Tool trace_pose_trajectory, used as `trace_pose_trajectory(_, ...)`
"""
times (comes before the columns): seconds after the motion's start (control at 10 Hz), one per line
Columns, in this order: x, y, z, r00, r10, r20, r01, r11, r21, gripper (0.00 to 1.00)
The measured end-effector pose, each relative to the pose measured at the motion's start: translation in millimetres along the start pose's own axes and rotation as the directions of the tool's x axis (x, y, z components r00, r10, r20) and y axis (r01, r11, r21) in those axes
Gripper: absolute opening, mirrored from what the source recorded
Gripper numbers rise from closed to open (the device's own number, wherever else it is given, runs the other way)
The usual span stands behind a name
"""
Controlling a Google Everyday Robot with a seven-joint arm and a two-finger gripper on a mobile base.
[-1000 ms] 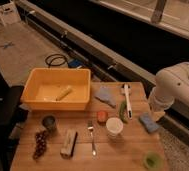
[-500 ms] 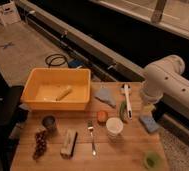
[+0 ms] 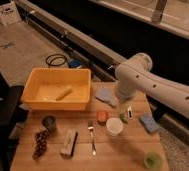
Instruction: Place fork in paper cup
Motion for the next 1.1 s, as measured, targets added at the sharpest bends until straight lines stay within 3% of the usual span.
trace_pose_trajectory(0.4, 2, 1, 0, 1.0, 0.004, 0.001, -0.004, 1.0, 0.003, 0.65)
trace_pose_trajectory(0.7, -12, 3, 12, 0.997, -0.054, 0.055, 0.056, 0.998, -0.029, 0.65)
trace_pose_trajectory(1.1, -89, 6, 46, 0.975, -0.185, 0.127, 0.198, 0.975, -0.101, 0.65)
